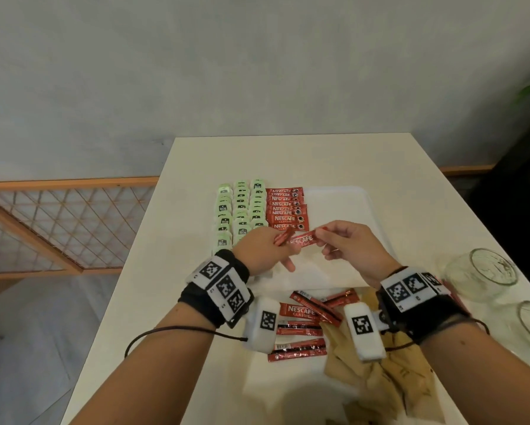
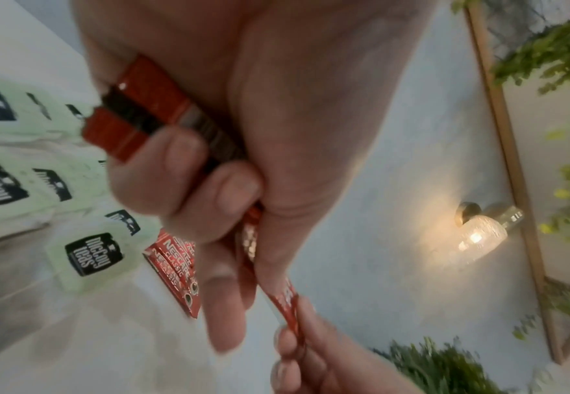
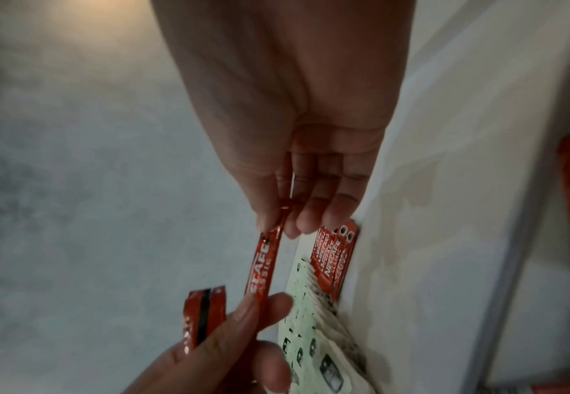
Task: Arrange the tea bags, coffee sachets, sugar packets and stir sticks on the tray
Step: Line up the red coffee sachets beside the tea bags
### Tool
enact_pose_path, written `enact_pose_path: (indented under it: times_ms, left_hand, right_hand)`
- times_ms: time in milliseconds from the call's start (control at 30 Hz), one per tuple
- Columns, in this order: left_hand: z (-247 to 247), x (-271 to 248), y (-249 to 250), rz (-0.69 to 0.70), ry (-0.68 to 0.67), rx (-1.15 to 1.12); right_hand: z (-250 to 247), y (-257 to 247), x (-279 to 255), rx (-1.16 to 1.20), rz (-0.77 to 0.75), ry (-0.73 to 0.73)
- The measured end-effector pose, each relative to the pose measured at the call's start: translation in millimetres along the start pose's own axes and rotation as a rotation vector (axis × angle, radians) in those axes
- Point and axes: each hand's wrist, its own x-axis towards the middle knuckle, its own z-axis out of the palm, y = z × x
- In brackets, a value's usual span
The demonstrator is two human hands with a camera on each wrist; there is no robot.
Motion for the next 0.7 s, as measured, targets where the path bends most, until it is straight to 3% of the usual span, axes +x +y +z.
enact_pose_path:
  times_ms: [200, 367, 567, 700]
  left_hand:
    - [0, -6, -13, 0.034, 0.265, -0.111]
    - [13, -9, -3, 0.092, 0.251, -0.047]
    - [12, -7, -8, 0.075, 0.329, -0.087]
    - [8, 0, -10, 0.054, 0.297, -0.1]
  right_hand:
    - [-3, -4, -15, 0.015, 0.046, -0.065]
    - [10, -11, -14, -0.138, 0.008, -0.129]
    - [7, -3, -6, -0.055, 0.049, -0.01]
    - [-3, 1, 4, 0.001, 0.098, -0.037]
